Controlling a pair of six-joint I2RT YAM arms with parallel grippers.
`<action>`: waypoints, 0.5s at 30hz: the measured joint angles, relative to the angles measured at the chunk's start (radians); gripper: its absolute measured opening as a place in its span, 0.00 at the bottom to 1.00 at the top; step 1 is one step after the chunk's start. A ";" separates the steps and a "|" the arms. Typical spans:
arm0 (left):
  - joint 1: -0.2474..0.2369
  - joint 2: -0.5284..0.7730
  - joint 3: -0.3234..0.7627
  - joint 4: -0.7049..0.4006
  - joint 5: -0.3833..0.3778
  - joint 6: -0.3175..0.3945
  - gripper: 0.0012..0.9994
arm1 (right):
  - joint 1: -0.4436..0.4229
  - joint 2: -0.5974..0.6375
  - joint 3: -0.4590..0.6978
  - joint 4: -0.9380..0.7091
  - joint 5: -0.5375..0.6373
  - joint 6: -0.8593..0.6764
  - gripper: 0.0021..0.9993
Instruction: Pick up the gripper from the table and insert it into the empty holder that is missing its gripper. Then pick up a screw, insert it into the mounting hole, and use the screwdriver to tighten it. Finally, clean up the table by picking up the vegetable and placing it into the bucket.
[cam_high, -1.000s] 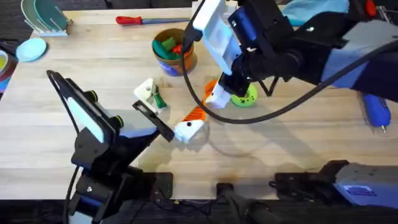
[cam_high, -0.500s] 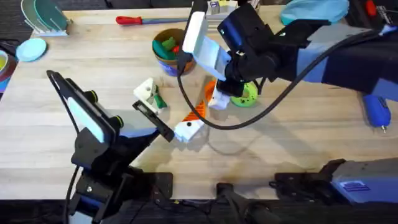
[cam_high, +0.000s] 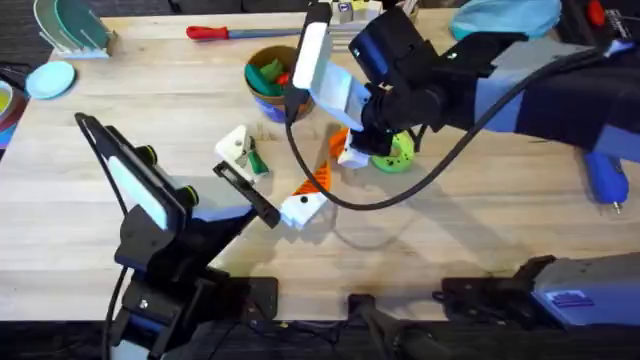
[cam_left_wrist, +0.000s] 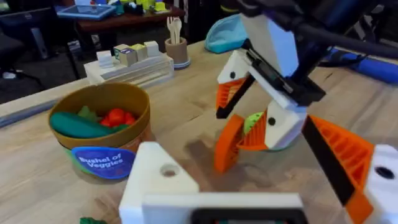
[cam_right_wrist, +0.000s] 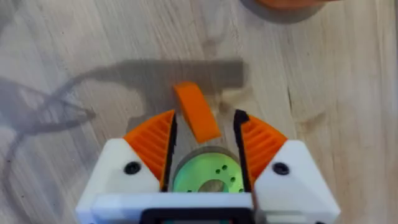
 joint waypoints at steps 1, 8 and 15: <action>0.000 0.000 0.000 0.000 0.000 0.000 0.99 | 0.000 0.001 0.000 -0.003 0.000 0.000 0.56; 0.000 0.000 0.000 0.000 0.000 0.000 0.99 | 0.000 0.004 0.000 -0.006 0.000 -0.001 0.32; 0.000 0.000 0.000 0.000 0.000 0.000 0.99 | 0.000 0.003 0.004 -0.005 0.000 0.000 0.01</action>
